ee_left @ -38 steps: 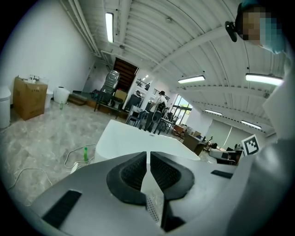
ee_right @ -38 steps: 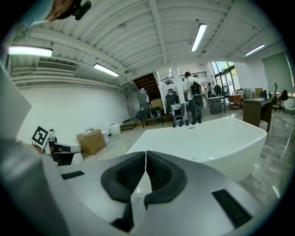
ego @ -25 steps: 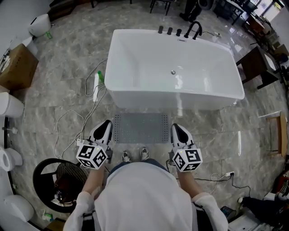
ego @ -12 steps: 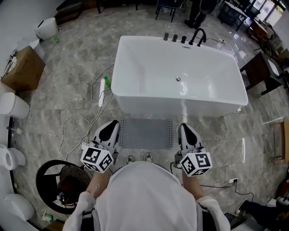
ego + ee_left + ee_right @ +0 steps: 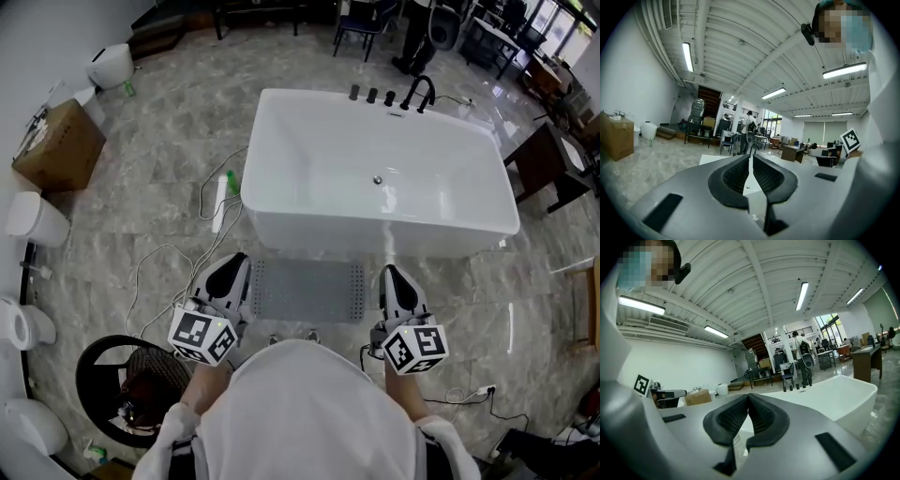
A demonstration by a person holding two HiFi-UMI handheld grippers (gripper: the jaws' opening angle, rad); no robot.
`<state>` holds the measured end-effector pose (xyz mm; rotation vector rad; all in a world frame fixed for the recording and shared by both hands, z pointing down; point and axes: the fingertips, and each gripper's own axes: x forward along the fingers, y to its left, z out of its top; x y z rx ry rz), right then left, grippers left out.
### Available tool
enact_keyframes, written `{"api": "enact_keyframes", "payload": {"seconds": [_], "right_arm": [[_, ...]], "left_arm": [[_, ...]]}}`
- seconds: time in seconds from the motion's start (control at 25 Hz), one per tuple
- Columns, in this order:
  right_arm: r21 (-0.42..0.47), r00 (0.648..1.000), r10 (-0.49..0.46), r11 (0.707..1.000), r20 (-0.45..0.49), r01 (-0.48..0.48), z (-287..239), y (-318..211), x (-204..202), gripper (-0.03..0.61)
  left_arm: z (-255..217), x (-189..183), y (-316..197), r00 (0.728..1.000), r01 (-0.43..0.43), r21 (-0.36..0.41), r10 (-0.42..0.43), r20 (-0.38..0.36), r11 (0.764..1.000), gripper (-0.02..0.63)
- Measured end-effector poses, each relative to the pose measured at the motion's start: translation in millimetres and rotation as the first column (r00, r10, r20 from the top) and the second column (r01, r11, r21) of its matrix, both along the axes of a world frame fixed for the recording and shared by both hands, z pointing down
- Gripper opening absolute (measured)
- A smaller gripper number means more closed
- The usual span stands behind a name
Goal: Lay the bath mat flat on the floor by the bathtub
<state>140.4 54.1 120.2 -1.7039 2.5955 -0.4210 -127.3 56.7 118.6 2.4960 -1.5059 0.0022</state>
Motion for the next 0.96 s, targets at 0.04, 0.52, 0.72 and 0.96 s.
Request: {"api": "enact_keyframes", "payload": {"seconds": [0.04, 0.52, 0.72, 0.96], "right_arm": [[-0.004, 1.000, -0.002, 1.000, -0.004, 0.002, 1.4, 0.4, -0.4, 0.031], [-0.045, 1.000, -0.023, 0.999, -0.001, 0.023, 15.6, 8.4, -5.4, 0.031], [-0.060, 1.000, -0.019, 0.998, 0.000, 0.019, 22.0, 8.9, -4.5, 0.031], [-0.071, 1.000, -0.022, 0.997, -0.011, 0.021, 30.6, 7.8, -5.5, 0.031]], "left_arm": [[0.1, -1.4, 0.6, 1.000, 0.004, -0.001, -0.004, -0.001, 1.000, 0.051], [12.4, 4.5, 6.8, 1.000, 0.002, -0.048, -0.002, 0.001, 0.999, 0.051], [18.1, 7.3, 8.7, 1.000, -0.005, -0.076, 0.005, -0.005, 0.997, 0.051], [20.7, 7.3, 9.4, 1.000, -0.004, -0.074, 0.004, -0.004, 0.997, 0.051]]}}
